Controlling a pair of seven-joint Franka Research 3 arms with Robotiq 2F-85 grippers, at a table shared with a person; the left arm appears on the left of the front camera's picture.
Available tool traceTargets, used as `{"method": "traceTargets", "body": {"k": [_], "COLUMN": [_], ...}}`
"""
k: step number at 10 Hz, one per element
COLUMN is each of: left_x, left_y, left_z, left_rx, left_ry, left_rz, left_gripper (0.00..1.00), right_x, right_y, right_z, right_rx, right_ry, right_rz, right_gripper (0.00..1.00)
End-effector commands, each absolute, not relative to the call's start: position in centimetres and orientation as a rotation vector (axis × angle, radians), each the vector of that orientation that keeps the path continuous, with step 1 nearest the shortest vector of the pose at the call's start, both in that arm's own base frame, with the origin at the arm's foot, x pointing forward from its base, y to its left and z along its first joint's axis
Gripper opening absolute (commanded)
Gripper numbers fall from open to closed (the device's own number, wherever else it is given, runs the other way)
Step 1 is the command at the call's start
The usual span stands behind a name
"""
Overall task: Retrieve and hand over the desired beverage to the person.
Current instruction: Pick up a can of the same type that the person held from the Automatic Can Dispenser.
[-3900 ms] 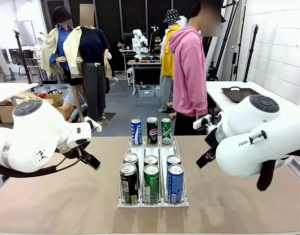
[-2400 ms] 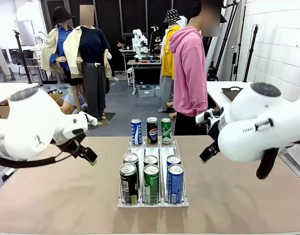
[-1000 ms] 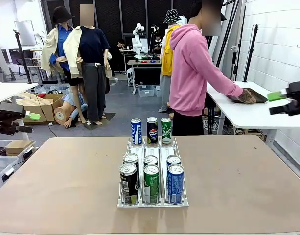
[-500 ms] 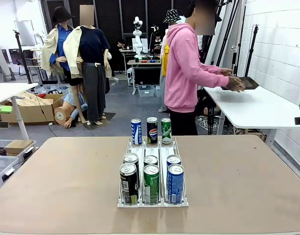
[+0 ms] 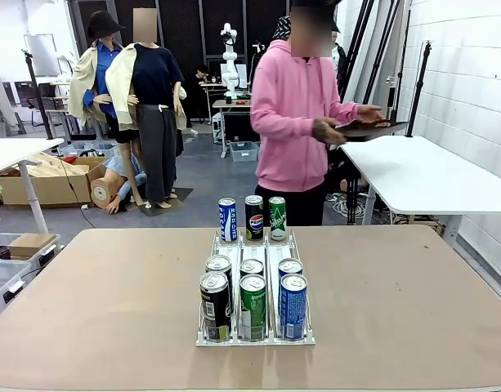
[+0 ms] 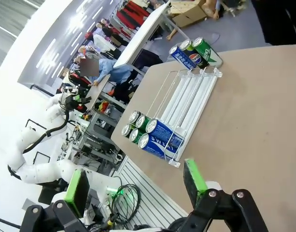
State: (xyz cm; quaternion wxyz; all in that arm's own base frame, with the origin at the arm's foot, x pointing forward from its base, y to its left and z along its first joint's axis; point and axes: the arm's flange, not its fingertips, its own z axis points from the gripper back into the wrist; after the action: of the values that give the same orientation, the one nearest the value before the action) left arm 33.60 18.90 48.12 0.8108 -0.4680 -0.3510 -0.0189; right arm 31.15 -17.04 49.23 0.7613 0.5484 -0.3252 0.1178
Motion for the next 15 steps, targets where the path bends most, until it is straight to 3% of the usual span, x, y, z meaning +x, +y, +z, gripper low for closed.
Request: {"method": "traceTargets", "body": {"k": [1, 2, 15], "left_x": [33.3, 33.6, 33.6], "left_y": [20.4, 18.9, 18.9], "left_z": [47.9, 48.1, 48.1], "left_rx": [-1.009, -1.000, -1.000], "left_ry": [-0.803, -0.750, -0.750], "left_rz": [-0.031, -0.040, -0.040], "left_gripper": [1.00, 1.00, 1.00], "right_x": [31.5, 31.2, 31.2], "right_y": [-17.1, -17.0, -17.0], "right_z": [49.9, 49.2, 49.2], "right_rx": [1.231, 1.193, 1.193], "right_ry": [-0.734, -0.708, -0.708], "right_rz": [0.283, 0.256, 0.256], "right_gripper": [1.00, 1.00, 1.00]}}
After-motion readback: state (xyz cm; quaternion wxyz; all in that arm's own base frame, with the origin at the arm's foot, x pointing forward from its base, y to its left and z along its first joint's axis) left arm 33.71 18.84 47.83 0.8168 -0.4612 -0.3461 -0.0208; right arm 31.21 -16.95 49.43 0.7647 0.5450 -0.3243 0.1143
